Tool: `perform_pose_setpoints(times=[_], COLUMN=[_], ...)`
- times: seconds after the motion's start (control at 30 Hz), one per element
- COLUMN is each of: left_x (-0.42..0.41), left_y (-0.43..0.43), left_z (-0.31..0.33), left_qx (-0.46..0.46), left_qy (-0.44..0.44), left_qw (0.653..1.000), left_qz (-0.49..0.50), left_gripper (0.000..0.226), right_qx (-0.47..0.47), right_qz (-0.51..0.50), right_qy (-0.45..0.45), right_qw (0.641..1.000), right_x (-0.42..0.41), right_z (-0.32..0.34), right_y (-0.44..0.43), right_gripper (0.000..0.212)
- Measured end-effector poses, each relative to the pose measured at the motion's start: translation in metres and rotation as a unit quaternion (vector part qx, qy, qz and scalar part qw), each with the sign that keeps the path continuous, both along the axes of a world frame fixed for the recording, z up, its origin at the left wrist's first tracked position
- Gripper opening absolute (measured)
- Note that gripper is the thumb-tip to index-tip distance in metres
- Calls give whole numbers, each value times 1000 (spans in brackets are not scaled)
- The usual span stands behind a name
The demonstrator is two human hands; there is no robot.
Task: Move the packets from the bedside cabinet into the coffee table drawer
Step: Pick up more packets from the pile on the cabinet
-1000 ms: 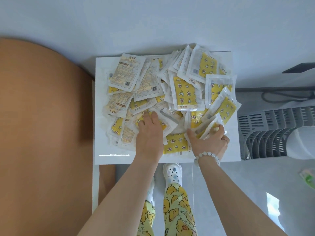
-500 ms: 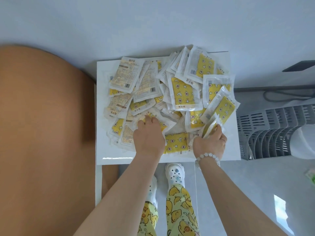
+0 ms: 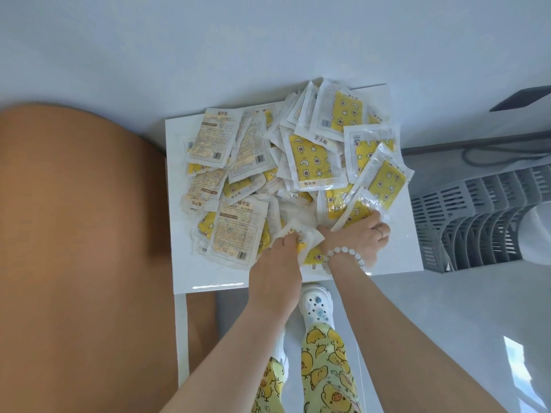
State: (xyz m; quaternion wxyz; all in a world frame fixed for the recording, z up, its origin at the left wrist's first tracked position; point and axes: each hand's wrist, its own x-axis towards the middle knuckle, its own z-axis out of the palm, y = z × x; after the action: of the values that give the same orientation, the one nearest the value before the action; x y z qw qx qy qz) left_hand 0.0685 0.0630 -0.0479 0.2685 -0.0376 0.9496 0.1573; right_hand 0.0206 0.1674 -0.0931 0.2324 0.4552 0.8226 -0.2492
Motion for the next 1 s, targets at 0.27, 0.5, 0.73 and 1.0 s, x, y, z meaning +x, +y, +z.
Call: perform_pose_setpoints(times=[0.27, 0.5, 0.73, 1.0], left_x=[-6, -11, -17, -46], left_y=[-8, -17, -25, -13], left_z=[6, 22, 65, 151], left_qx=[43, 50, 128, 263], left_qy=[6, 2, -10, -79], left_qw=[996, 989, 970, 924], left_qz=[82, 137, 204, 267], left_gripper=[43, 32, 28, 26], right_qx=[-25, -80, -158, -304], right_qz=[-4, -113, -218, -356], right_qy=[44, 95, 40, 117], right_qw=[999, 986, 962, 876], right_x=[6, 15, 30, 52], right_z=[-1, 14, 59, 151], right_y=[1, 22, 53, 102], right_gripper=[72, 65, 37, 42])
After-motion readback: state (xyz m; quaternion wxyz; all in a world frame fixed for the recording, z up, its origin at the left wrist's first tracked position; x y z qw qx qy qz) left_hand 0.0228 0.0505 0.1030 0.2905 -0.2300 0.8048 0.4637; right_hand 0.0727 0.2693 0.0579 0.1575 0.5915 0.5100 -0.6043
